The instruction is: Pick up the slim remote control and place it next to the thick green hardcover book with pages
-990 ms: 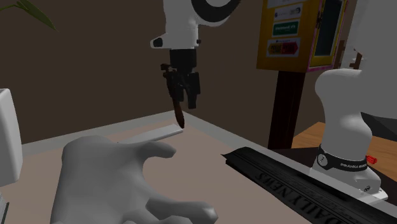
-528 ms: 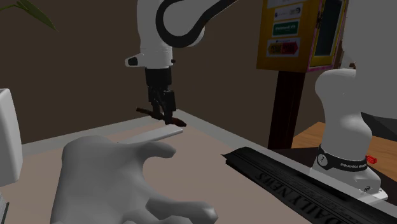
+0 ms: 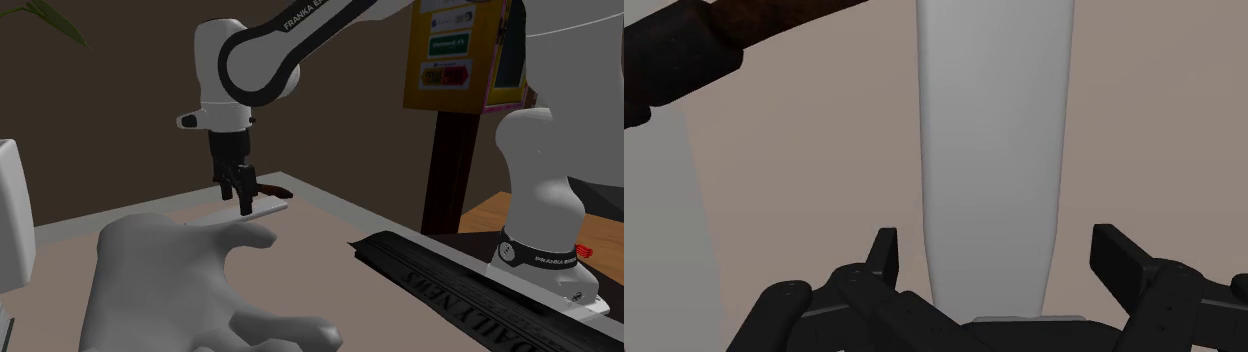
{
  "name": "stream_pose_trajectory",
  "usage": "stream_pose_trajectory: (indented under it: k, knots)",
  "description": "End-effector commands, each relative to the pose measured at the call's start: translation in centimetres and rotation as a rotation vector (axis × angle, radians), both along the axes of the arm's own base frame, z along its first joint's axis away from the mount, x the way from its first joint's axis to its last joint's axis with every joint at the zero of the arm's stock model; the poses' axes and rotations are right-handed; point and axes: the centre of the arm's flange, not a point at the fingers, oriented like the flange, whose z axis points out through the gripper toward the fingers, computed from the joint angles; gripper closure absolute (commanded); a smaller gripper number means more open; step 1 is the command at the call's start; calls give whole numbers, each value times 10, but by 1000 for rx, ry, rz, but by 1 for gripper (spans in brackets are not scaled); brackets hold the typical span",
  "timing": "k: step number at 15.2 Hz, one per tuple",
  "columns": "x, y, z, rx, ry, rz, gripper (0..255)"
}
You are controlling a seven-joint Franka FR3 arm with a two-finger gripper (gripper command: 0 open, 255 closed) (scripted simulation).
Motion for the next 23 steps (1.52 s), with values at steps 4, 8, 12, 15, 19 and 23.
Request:
stream_pose_trajectory:
  k: [4, 8, 12, 15, 19, 23]
  knots:
    - [0, 0, -19, 0, -1, 1, 0]
    - [0, 0, -19, 0, -1, 1, 0]
    - [0, 0, -19, 0, -1, 1, 255]
    - [0, 0, -19, 0, 0, 1, 255]
    - [0, 0, -19, 0, 0, 1, 255]
    - [0, 0, -3, 0, -1, 1, 255]
